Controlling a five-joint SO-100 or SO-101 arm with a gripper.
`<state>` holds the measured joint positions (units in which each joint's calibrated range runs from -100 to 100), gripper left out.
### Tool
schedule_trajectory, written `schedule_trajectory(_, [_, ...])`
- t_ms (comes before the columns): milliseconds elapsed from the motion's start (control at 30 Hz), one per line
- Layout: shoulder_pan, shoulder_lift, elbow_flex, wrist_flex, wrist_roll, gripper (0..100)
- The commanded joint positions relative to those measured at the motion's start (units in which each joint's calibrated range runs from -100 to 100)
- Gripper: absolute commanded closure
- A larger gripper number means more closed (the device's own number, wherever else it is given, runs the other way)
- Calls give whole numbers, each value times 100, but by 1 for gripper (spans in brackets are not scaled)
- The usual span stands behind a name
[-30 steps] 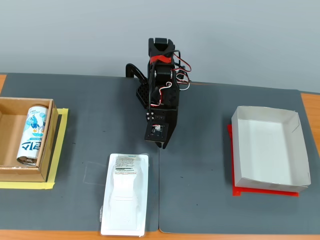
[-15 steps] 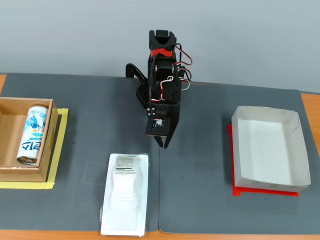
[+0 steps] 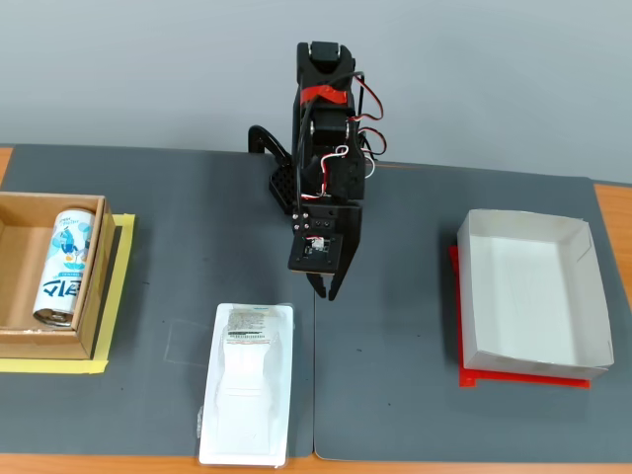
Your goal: Pick the sandwich and put it in the gray box
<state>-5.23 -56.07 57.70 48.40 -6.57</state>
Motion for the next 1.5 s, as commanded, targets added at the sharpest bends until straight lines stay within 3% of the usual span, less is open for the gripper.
schedule_trajectory(0, [42, 381, -745, -4, 40, 98])
schedule_trajectory(867, [1139, 2398, -2581, -4, 1503, 98])
schedule_trajectory(1467, [1154, 3857, -3884, 4, 1519, 98])
